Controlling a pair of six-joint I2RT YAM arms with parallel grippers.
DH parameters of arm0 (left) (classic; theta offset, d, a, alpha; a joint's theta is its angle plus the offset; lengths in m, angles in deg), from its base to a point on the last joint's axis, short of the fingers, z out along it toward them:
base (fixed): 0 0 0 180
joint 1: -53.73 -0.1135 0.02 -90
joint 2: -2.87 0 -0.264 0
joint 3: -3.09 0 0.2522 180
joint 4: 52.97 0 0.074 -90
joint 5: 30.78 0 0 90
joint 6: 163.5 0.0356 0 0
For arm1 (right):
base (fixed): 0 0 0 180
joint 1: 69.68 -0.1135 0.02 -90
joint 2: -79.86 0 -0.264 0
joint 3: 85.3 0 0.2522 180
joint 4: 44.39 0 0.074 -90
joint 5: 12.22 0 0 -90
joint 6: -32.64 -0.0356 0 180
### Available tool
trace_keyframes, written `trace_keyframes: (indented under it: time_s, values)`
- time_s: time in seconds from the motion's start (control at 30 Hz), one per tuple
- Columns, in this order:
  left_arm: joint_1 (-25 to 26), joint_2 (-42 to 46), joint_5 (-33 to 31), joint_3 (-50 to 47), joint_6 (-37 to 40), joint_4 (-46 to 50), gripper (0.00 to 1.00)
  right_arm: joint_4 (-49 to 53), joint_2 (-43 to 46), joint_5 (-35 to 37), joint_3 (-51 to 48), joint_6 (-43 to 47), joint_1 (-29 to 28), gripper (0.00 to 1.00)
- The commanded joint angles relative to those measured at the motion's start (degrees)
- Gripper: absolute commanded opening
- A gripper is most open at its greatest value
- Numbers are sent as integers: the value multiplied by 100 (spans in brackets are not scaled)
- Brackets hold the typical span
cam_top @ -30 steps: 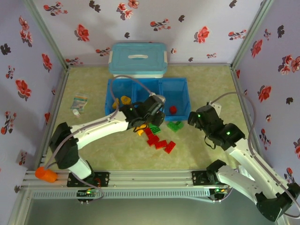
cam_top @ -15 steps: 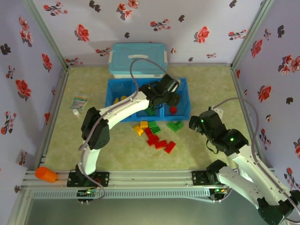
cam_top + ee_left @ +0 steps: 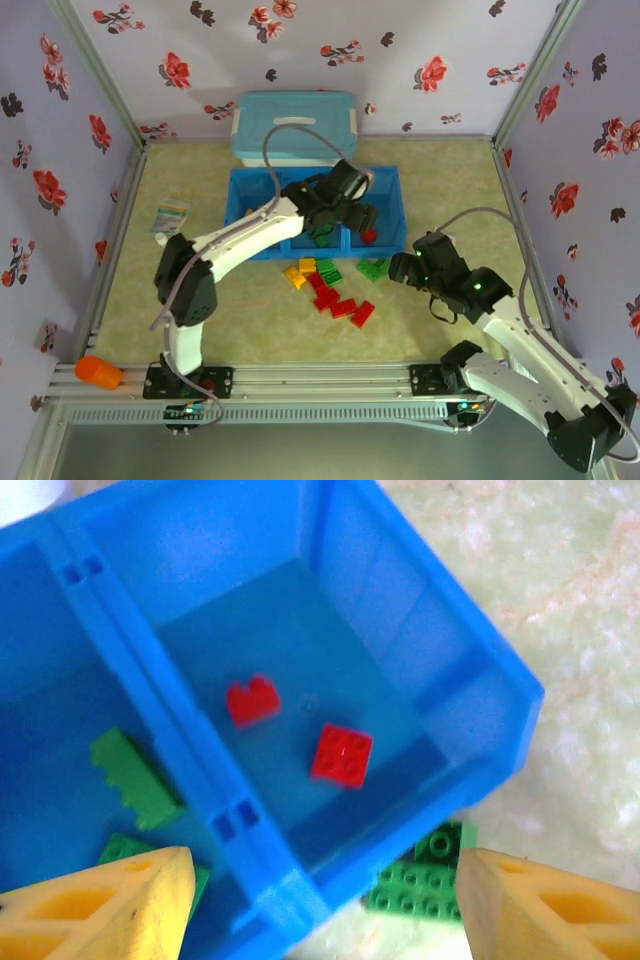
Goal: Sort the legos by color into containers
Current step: Place the lego in the container, then pick up the lego from the bottom-center of the table.
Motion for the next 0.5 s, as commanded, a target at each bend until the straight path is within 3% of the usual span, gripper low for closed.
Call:
trace_keyframes:
  time_s: [0.0, 0.13, 0.47]
  values:
    - [5, 774, -89, -713, -134, -511, 68, -306, -300, -194, -191, -344, -397, 91]
    - [0, 1562, -235, -1821, -340, -862, 66, -400, -824, 53, -331, -866, -842, 90]
    - [-166, 3083, -432, -3906, -833, -1171, 62, -1315, -1476, -429, -807, -1486, -1521, 88]
